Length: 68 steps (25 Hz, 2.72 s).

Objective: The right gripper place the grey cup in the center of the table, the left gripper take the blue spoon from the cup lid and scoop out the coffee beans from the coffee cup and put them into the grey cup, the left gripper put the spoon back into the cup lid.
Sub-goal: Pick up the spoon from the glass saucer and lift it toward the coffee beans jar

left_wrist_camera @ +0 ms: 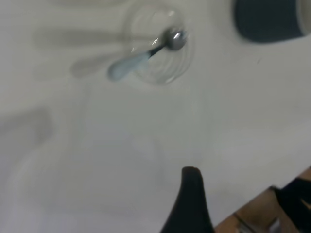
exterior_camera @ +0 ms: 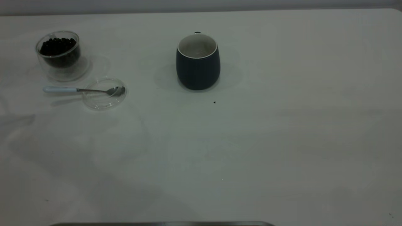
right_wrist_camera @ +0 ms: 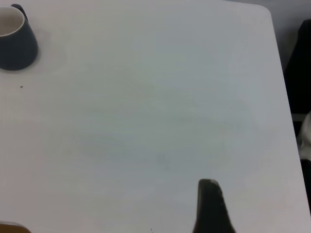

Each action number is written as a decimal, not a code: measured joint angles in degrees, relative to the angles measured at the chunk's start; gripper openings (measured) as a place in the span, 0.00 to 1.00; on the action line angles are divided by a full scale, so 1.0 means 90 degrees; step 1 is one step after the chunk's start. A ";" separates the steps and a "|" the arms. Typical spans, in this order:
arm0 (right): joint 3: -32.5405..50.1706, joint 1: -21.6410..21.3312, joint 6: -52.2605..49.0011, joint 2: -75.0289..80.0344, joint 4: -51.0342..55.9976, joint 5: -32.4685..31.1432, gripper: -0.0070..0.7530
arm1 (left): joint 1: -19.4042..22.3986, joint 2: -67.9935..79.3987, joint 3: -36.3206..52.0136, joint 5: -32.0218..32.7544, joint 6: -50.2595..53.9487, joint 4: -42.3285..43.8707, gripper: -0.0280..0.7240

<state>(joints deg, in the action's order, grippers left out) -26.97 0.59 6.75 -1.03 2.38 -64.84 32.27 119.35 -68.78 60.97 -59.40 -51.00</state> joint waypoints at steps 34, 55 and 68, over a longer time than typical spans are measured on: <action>0.0000 0.0000 0.0002 0.0000 0.0000 0.0000 0.62 | -0.0983 0.3262 -0.2186 0.0096 -0.0506 -0.0893 0.95; 0.0000 0.0000 0.0002 0.0000 0.0000 0.0000 0.62 | -0.1107 0.3638 -0.2186 0.0134 -0.0674 -0.1512 0.57; 0.0000 0.0000 0.0002 0.0000 0.0000 0.0000 0.62 | -0.1107 0.3568 -0.2186 0.0198 -0.0674 -0.1510 0.20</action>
<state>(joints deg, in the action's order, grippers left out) -26.97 0.59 6.77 -1.03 2.38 -64.84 22.31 151.46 -88.46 62.75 -65.46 -64.59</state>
